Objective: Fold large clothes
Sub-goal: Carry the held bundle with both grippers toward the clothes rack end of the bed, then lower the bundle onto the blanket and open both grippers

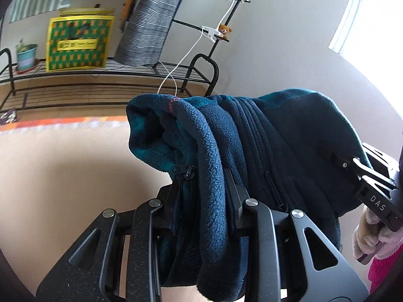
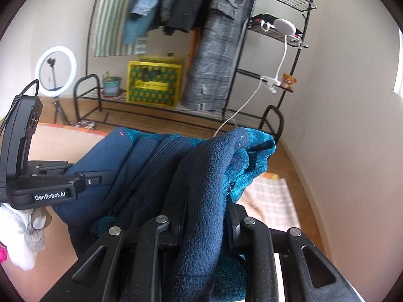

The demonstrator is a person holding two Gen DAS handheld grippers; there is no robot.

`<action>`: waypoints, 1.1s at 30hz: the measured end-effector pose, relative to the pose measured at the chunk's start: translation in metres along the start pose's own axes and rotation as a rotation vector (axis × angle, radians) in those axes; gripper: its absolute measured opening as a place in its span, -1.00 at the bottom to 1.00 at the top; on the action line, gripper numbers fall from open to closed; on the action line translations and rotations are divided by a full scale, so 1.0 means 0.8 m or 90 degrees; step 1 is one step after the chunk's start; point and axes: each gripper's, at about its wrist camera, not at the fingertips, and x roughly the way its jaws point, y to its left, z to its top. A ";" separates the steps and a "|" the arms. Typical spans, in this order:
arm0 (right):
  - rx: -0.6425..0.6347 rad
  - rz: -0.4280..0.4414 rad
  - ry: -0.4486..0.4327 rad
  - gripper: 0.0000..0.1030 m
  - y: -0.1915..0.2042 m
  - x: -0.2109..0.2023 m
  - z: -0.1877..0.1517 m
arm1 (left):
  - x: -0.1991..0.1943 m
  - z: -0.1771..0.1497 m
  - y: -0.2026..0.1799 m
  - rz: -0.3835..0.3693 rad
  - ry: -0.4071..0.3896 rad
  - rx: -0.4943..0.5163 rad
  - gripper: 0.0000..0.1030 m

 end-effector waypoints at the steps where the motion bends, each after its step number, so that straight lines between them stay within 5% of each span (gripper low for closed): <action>1: 0.000 -0.004 -0.002 -0.56 -0.011 0.010 0.003 | 0.018 0.007 -0.006 -0.001 0.000 0.001 -0.47; 13: 0.034 -0.030 -0.009 -0.57 -0.130 0.138 -0.005 | 0.175 0.034 -0.041 0.006 -0.001 0.000 -0.47; 16: 0.056 -0.030 0.015 -0.56 -0.159 0.173 -0.026 | 0.197 0.020 -0.003 0.004 0.031 -0.066 -0.46; 20: 0.120 -0.066 0.106 -0.53 -0.206 0.223 -0.077 | 0.200 0.015 0.046 -0.064 0.062 -0.180 -0.34; 25: 0.151 -0.111 0.170 -0.27 -0.212 0.259 -0.106 | 0.194 0.021 0.024 -0.015 0.051 -0.107 -0.28; 33: 0.147 -0.155 0.151 -0.06 -0.217 0.220 -0.087 | 0.143 0.025 -0.014 0.046 0.017 -0.023 -0.28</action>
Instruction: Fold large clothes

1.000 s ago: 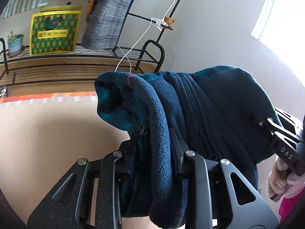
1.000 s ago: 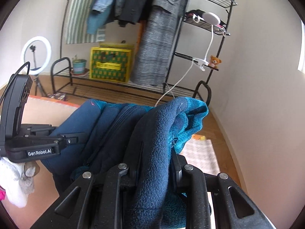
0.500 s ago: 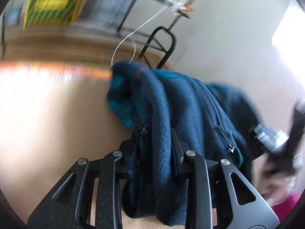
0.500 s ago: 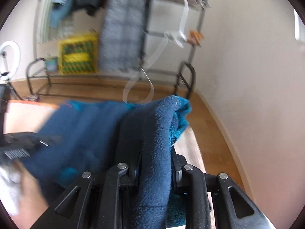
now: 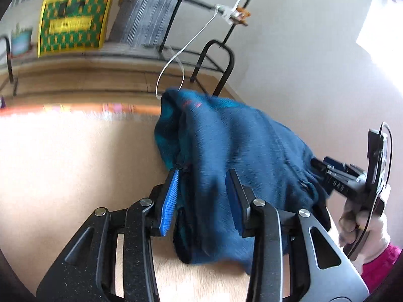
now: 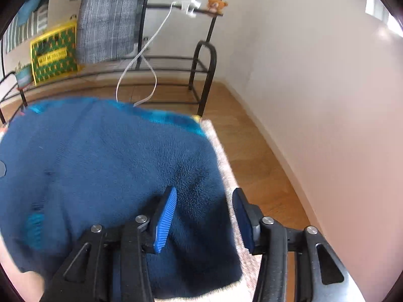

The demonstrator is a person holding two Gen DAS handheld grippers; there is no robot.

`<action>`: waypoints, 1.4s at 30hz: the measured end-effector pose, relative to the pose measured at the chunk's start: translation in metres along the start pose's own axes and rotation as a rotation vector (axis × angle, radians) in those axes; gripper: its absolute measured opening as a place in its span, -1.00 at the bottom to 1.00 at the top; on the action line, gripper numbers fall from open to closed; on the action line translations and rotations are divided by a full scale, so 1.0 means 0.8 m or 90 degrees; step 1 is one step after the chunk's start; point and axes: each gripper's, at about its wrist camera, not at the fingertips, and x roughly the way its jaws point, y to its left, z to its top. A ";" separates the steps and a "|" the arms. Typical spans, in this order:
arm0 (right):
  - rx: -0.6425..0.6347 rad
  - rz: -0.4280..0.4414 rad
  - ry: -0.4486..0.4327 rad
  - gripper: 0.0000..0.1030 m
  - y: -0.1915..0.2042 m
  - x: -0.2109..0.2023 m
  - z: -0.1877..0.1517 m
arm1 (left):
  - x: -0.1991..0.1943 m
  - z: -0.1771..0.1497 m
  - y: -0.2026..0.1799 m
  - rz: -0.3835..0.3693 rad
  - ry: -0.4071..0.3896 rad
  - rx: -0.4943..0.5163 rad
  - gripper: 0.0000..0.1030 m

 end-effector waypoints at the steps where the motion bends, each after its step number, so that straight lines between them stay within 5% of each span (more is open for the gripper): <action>1: 0.011 0.004 -0.011 -0.05 -0.004 -0.012 -0.002 | -0.017 0.000 -0.009 0.011 -0.013 0.021 -0.28; 11: 0.033 0.037 -0.105 -0.04 -0.002 -0.165 -0.005 | -0.197 -0.015 -0.071 0.014 -0.110 0.135 -0.28; 24: 0.029 0.082 -0.201 -0.04 0.031 -0.393 -0.027 | -0.433 -0.042 -0.100 -0.023 -0.197 0.197 -0.28; 42: -0.016 0.122 -0.348 0.10 0.098 -0.726 -0.112 | -0.753 -0.119 -0.128 -0.008 -0.338 0.276 -0.23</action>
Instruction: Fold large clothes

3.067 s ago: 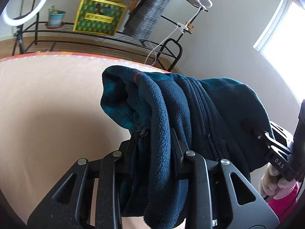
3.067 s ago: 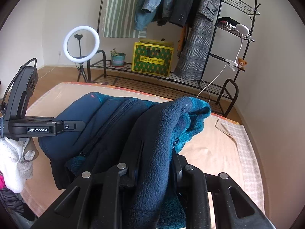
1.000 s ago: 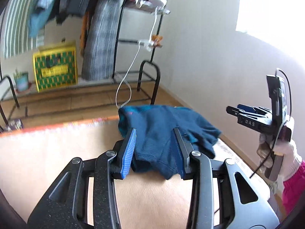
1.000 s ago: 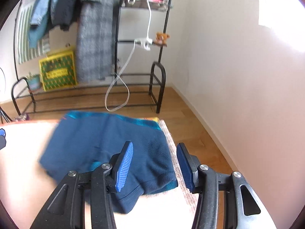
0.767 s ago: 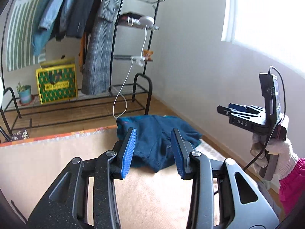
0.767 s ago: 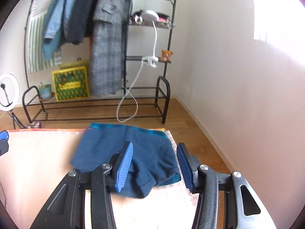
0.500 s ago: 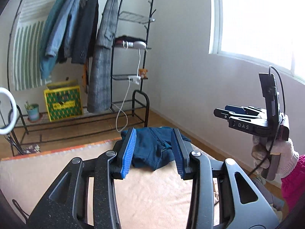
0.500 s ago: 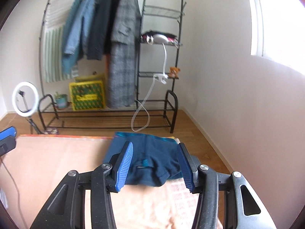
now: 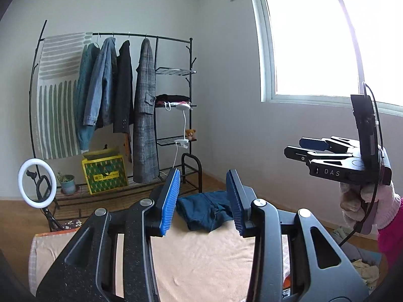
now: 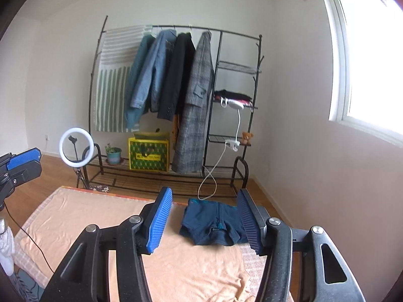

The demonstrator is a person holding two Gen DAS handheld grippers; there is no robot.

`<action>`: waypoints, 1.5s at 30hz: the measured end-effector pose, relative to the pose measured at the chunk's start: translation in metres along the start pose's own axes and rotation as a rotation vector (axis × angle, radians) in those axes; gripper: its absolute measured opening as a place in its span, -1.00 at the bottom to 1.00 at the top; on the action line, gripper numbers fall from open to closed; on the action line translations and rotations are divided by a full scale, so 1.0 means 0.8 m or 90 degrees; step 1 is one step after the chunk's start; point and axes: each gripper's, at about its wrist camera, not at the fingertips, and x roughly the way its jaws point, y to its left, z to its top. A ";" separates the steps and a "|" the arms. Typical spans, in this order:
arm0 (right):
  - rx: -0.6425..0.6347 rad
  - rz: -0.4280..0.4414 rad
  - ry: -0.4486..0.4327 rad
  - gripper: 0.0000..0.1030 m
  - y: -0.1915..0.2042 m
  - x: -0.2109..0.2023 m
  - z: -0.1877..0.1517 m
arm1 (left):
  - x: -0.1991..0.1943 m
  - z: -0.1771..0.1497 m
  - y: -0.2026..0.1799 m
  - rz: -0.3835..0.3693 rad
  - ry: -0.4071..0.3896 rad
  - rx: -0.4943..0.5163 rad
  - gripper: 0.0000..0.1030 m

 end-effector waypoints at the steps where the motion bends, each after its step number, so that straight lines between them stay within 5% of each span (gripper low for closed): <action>1: 0.000 0.001 -0.009 0.12 0.004 -0.013 0.004 | -0.015 0.005 -0.003 0.003 -0.007 0.004 -0.23; 11: 0.010 0.007 -0.065 0.18 0.029 -0.118 0.021 | -0.118 0.038 -0.024 0.016 -0.060 0.033 -0.09; 16: 0.020 0.000 -0.056 0.39 0.037 -0.129 0.008 | -0.121 0.017 -0.014 0.018 -0.039 0.026 0.32; 27: 0.033 -0.052 -0.011 0.99 0.053 -0.063 -0.071 | -0.061 -0.079 0.023 0.035 0.055 0.004 1.00; 45: 0.054 -0.070 0.059 0.99 0.084 0.061 -0.185 | 0.030 -0.193 0.044 0.082 0.159 -0.035 1.00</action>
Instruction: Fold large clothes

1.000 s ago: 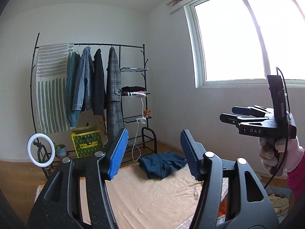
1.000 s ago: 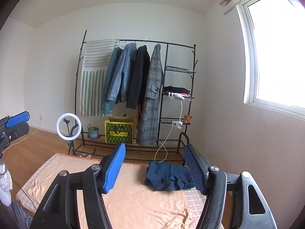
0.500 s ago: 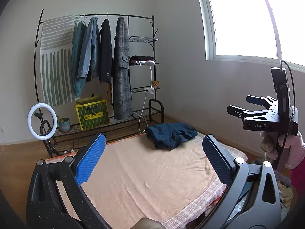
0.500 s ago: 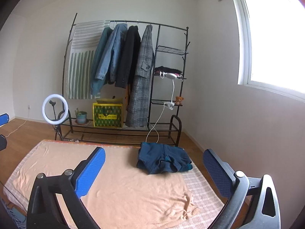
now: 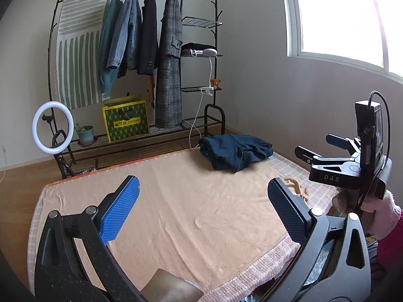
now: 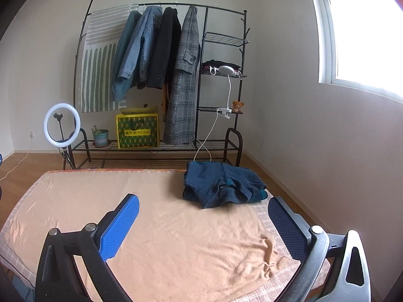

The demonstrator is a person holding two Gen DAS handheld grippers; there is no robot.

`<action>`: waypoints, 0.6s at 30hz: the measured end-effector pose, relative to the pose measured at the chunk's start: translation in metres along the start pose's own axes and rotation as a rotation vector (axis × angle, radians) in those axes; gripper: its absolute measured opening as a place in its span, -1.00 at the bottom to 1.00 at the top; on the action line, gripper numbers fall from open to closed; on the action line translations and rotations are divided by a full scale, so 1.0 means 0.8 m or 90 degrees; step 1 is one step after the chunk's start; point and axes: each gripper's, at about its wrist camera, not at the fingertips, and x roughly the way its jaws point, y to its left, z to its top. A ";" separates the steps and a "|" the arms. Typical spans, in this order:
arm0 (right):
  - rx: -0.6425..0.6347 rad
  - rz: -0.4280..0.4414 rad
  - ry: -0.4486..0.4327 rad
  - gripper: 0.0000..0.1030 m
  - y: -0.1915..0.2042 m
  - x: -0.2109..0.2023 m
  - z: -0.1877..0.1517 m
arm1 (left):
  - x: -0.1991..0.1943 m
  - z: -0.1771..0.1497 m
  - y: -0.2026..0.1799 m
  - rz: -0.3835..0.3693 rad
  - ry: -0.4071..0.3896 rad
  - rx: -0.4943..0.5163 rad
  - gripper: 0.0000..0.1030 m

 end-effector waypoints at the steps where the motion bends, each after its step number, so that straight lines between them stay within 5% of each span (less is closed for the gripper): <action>1: -0.001 -0.004 0.007 0.99 0.000 0.008 -0.006 | 0.005 -0.003 0.001 0.004 0.010 -0.002 1.00; 18: 0.002 -0.009 0.060 0.99 -0.006 0.064 -0.041 | 0.049 -0.035 0.015 0.037 0.070 -0.001 1.00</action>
